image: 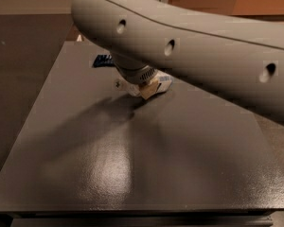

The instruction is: Knock blue plastic bottle over

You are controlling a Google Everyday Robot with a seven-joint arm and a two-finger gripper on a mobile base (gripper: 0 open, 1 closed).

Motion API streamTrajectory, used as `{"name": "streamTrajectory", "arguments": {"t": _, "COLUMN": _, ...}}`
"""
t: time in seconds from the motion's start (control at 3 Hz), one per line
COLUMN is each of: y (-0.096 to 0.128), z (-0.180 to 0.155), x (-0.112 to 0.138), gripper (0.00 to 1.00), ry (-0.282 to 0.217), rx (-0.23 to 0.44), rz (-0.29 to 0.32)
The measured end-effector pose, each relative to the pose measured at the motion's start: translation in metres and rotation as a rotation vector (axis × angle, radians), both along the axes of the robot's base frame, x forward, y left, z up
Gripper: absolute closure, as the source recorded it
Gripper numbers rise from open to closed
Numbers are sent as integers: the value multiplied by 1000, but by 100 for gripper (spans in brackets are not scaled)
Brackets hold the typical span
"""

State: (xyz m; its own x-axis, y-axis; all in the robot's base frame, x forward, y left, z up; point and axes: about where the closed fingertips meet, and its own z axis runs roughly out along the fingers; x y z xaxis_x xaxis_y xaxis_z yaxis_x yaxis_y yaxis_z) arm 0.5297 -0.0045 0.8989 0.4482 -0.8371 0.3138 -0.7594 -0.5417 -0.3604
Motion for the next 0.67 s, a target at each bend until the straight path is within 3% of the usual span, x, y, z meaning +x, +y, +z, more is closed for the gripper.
{"name": "streamTrajectory", "arguments": {"t": 0.33, "y": 2, "z": -12, "x": -6, "gripper": 0, "ry": 11, "rx": -56, "rz": 54}}
{"name": "streamTrajectory", "arguments": {"t": 0.67, "y": 2, "z": -12, "x": -6, "gripper": 0, "ry": 11, "rx": -56, "rz": 54}}
